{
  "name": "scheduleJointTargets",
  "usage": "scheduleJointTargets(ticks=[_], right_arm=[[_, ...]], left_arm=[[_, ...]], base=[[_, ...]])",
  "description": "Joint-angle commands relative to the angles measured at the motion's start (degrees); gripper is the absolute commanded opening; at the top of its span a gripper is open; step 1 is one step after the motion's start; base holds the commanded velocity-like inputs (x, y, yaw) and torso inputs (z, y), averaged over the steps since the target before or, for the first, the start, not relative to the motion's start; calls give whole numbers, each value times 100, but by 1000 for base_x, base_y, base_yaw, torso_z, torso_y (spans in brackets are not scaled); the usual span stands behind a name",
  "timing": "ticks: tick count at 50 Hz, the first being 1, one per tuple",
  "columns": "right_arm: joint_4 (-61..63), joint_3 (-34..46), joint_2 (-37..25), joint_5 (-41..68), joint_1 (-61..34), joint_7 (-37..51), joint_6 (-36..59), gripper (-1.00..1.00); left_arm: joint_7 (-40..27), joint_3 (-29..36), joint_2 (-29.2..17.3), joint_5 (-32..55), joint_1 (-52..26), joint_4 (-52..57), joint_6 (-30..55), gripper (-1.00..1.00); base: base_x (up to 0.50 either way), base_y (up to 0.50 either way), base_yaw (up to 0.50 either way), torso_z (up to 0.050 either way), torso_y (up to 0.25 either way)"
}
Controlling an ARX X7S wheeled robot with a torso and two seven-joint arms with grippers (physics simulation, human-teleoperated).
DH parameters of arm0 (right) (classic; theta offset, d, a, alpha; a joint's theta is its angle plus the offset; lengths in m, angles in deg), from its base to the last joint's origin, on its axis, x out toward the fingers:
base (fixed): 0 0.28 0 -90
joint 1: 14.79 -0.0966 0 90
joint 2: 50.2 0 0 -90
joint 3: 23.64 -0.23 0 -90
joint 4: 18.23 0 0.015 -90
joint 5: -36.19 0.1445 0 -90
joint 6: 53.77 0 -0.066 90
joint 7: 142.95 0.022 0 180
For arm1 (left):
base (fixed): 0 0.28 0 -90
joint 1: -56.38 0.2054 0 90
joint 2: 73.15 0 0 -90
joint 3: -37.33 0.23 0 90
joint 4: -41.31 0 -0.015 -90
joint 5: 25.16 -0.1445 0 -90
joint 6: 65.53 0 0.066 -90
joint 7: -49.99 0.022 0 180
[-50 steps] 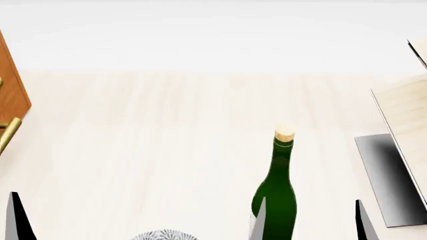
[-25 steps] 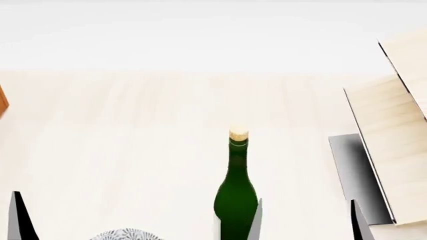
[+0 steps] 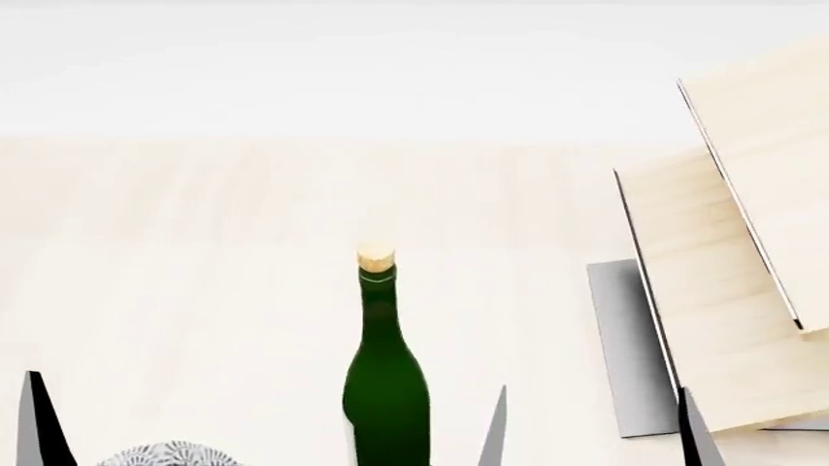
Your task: Put the wine bottle on the wine rack.
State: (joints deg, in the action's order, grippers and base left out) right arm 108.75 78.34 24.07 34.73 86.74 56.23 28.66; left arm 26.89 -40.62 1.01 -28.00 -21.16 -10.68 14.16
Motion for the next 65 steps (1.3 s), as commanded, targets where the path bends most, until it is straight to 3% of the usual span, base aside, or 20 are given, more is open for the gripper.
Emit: scheduleJointTargets(ticks=[1, 65], right_arm=[[-15, 29, -31, 10, -10, 24, -1, 100], [-54, 157, -170, 54, -54, 175, 6, 100]], left_arm=[[-32, 19, -28, -1, -11, 3, 11, 100], [-185, 119, -169, 57, -54, -8, 23, 100]], base=[[0, -168, 0, 0, 0], [0, -171, 0, 0, 0]])
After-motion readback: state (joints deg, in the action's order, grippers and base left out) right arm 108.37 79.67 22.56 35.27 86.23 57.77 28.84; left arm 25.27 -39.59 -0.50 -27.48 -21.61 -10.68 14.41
